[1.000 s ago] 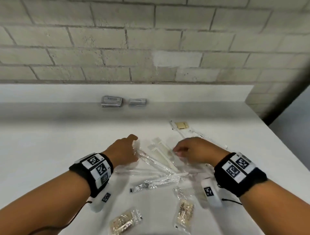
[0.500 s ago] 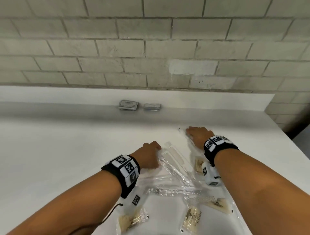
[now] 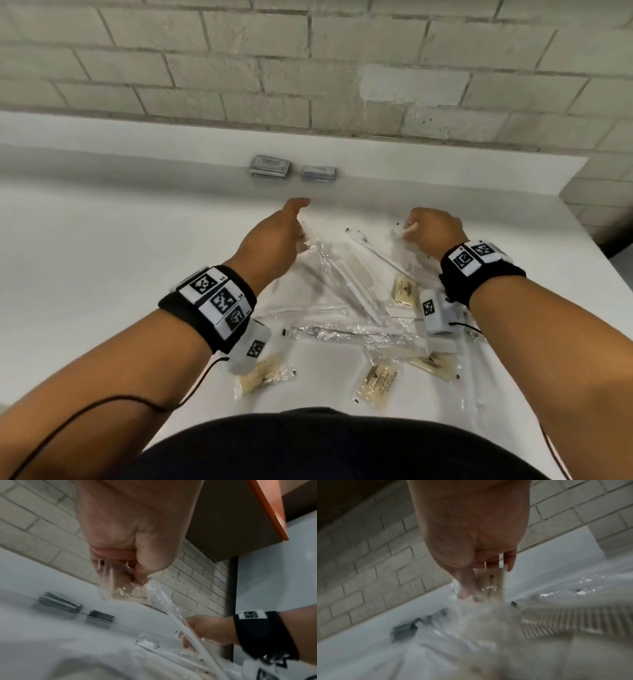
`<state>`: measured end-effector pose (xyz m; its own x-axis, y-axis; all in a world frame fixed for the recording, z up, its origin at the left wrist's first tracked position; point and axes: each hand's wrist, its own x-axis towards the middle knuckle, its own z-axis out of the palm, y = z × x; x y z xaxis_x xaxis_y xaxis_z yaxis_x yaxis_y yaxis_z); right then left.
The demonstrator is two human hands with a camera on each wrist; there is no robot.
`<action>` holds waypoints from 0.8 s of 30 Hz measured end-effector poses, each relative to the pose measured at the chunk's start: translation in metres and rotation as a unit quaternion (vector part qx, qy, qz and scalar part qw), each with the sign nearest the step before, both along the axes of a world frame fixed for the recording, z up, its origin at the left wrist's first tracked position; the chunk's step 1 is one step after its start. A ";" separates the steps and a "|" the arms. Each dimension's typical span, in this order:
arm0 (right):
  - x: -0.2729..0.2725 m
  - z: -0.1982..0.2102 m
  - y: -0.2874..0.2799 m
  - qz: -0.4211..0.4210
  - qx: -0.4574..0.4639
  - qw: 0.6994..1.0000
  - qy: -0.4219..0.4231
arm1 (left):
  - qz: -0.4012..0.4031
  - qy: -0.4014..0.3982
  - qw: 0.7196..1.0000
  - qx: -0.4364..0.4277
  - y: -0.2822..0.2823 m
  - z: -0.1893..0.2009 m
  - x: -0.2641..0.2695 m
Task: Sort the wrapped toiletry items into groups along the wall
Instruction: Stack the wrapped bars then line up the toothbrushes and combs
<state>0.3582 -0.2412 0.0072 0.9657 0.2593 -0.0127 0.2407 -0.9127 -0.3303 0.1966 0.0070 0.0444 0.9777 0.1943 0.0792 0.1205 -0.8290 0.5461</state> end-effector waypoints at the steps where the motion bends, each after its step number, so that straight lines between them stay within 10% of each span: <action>1: -0.004 0.005 -0.005 0.002 0.050 0.999 0.002 | 0.007 -0.008 1.000 0.023 0.001 -0.001 -0.005; 7: -0.042 0.034 -0.013 0.042 0.188 0.964 0.185 | 0.044 0.026 0.999 0.007 -0.007 -0.004 -0.037; 12: -0.075 0.025 -0.009 0.132 0.026 0.961 0.242 | 0.047 0.142 0.988 -0.036 -0.022 -0.014 -0.062; 19: -0.078 0.029 0.002 0.299 -0.204 0.917 0.168 | 0.133 0.104 0.984 0.053 -0.011 -0.032 -0.078; 24: -0.058 0.007 0.001 0.354 -0.333 0.869 0.087 | 0.047 0.285 0.947 0.143 -0.023 -0.027 -0.115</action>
<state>0.2999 -0.2400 0.0144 0.5348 0.6680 -0.5174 0.8201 -0.5578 0.1275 0.0813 -0.0160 0.0176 0.8566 0.3325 -0.3947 0.4088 -0.9040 0.1256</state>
